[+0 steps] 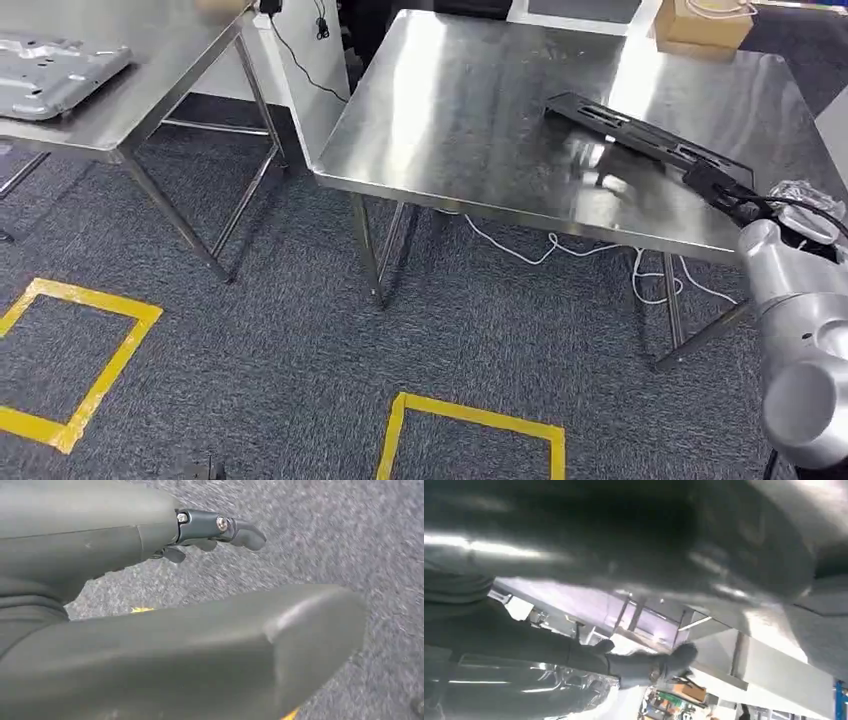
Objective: Take the parts from the cabinet and place them on the table.
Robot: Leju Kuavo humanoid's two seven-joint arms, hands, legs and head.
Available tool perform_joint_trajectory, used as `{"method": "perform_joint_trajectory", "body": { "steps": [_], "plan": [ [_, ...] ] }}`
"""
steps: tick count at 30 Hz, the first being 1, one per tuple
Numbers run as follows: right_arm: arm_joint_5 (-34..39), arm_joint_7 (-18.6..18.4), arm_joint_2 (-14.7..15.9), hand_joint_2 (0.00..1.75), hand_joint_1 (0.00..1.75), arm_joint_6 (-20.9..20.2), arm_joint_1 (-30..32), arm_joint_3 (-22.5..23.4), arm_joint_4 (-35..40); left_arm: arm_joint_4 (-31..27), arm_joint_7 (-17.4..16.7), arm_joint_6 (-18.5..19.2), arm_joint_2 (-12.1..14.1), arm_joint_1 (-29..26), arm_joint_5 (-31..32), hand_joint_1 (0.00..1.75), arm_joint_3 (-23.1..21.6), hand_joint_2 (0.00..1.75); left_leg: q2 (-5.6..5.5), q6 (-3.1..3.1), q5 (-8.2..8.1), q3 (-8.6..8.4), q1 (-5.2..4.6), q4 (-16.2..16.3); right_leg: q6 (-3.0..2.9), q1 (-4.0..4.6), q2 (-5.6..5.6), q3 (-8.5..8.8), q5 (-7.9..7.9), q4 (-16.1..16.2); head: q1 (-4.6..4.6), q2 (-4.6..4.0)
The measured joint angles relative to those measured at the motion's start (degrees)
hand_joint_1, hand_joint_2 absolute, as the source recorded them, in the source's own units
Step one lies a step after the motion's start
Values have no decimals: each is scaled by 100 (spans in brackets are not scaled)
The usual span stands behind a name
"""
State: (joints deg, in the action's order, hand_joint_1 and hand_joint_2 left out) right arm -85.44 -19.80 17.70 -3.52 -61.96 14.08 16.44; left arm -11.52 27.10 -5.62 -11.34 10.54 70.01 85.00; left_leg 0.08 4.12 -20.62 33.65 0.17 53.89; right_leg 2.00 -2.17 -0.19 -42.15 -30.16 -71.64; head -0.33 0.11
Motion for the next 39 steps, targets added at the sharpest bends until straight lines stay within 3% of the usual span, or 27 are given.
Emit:
{"method": "perform_joint_trajectory", "body": {
  "steps": [1,2,4,5,6,7,8,10,12,14,16,17,19,20,21,22,24,26,28,30,31,33,34,35,36,37,39],
  "plan": [
    [0,-11,2,0,0,27,38,-4,-4,0,0,4,-4,1,0,0,0,0,-1,-20,60,84,1,6,69,-4,2,25,28,-149,0,0],
    [-2,-24,9,175,0,81,69,-7,-4,0,0,7,-18,1,0,0,0,0,-1,-48,109,174,11,28,159,-25,-1,166,165,-53,-2,0],
    [0,-35,5,175,0,329,147,-7,-4,0,0,11,-33,3,0,0,2,0,0,-125,186,370,52,140,330,-73,-4,766,499,740,0,0],
    [0,-55,-4,175,0,519,202,-7,-4,-2,0,9,-24,3,0,0,2,0,-2,-170,215,447,36,211,350,-102,-2,1068,391,1241,7,0],
    [0,-66,-24,175,0,640,233,-9,-4,-2,4,4,-24,3,0,0,4,0,-8,-214,249,534,16,239,290,14,23,1344,222,1559,44,0],
    [0,-79,-26,175,0,726,325,-9,-4,-2,13,2,-22,-11,0,0,4,0,-16,-239,306,546,-18,244,205,22,20,1254,250,1530,13,0],
    [0,-98,-41,175,0,780,418,-9,-13,-2,20,-2,-15,-19,0,0,9,0,-36,-243,326,565,-15,275,205,-76,16,1230,256,1518,-13,0],
    [0,-112,-91,175,0,787,548,-9,-28,-2,20,-2,9,-47,0,0,15,0,-34,-259,399,649,-1,267,129,-68,-4,1104,316,1427,-17,0],
    [0,-112,-111,175,0,798,570,-9,-31,-2,22,-2,7,-49,0,0,17,0,-15,-328,-153,796,40,654,-14,-58,-1,981,408,1408,-52,0],
    [0,-114,-113,175,0,798,577,-9,-33,-2,22,-2,7,-43,0,0,17,0,-4,-367,-832,1025,46,1611,-84,-14,-9,876,505,1407,-52,0],
    [-2,-136,-116,175,0,798,589,-11,-37,-2,22,-2,7,-45,0,0,17,0,-5,-332,-1047,1091,38,2254,-108,51,-8,749,600,1395,-59,0],
    [0,-155,-116,175,0,824,632,-11,-37,-2,22,-2,7,-44,0,0,17,0,-7,-271,-943,934,26,2197,-123,97,-5,688,643,1389,-65,0],
    [0,-216,-124,175,0,1029,767,-11,-37,-2,30,-2,7,-39,0,0,17,0,-17,-61,-636,303,-40,1445,-150,201,-1,601,728,1395,-63,0],
    [0,-256,-137,175,0,1210,871,-11,-37,-2,39,-2,6,-28,0,0,17,0,-44,95,-615,-73,-111,933,-165,217,-1,574,770,1400,-65,0],
    [0,-278,-201,175,0,1413,1006,-11,-39,-15,48,-7,64,-12,0,0,20,0,-16,240,-870,-279,-103,591,-141,216,-10,560,822,1425,-10,0],
    [0,-282,-203,175,0,1636,1177,-7,-48,-7,66,-11,26,-14,7,0,17,0,3,167,-783,-299,-158,516,-121,152,-51,586,863,1455,35,0],
    [0,-269,-304,175,0,1885,1475,-4,-68,-2,79,-39,15,-24,11,0,20,0,-39,172,-671,-301,-222,438,-18,102,-60,601,968,1524,-29,0],
    [7,-269,-380,175,0,1957,1802,11,-83,-2,85,-37,-4,-9,11,0,20,0,-18,268,-345,-356,-121,44,-3,171,-51,588,1015,1609,-41,0],
    [7,-293,-387,175,0,2039,2043,57,-107,-2,103,-37,-24,21,22,0,20,0,-30,288,-100,-228,-126,-80,-116,151,11,346,407,1171,-10,0],
    [9,-313,-426,175,0,2048,2273,116,-120,0,107,-37,-41,5,33,0,20,0,-35,149,43,-19,-106,-74,-93,99,10,191,-74,367,2,0],
    [13,-313,-452,175,0,2066,2420,153,-131,0,107,-39,-48,3,39,0,20,0,-32,107,137,105,-87,-68,0,57,10,144,-101,-11,0,0],
    [17,-308,-518,175,0,2118,2694,221,-155,0,105,-39,-72,6,66,0,20,0,-31,10,296,349,-28,-29,264,-13,10,317,270,-117,5,0],
    [20,-304,-561,175,0,2140,2825,282,-170,0,103,-39,-81,4,81,0,20,0,-32,-55,365,513,16,35,399,-54,8,594,491,137,4,0],
    [24,-284,-607,175,0,2138,2924,321,-186,0,101,-37,-81,4,85,0,20,0,-25,-127,422,678,49,140,449,-100,6,959,508,557,9,0],
    [28,-251,-701,175,0,2129,2993,365,-199,-2,96,-39,-68,11,96,0,20,0,-22,-188,459,821,27,260,421,-94,11,1317,96,1133,18,0],
    [37,-214,-723,175,0,2127,3084,407,-199,0,94,-46,-90,8,109,0,20,0,-1,-236,492,883,23,326,229,50,30,1516,-152,1561,31,0],
    [79,-62,-886,175,0,2127,3375,533,-221,0,96,-53,-85,8,146,0,20,0,-3,-270,592,853,28,292,102,-5,7,1422,-98,1462,-91,0]
  ]
}}
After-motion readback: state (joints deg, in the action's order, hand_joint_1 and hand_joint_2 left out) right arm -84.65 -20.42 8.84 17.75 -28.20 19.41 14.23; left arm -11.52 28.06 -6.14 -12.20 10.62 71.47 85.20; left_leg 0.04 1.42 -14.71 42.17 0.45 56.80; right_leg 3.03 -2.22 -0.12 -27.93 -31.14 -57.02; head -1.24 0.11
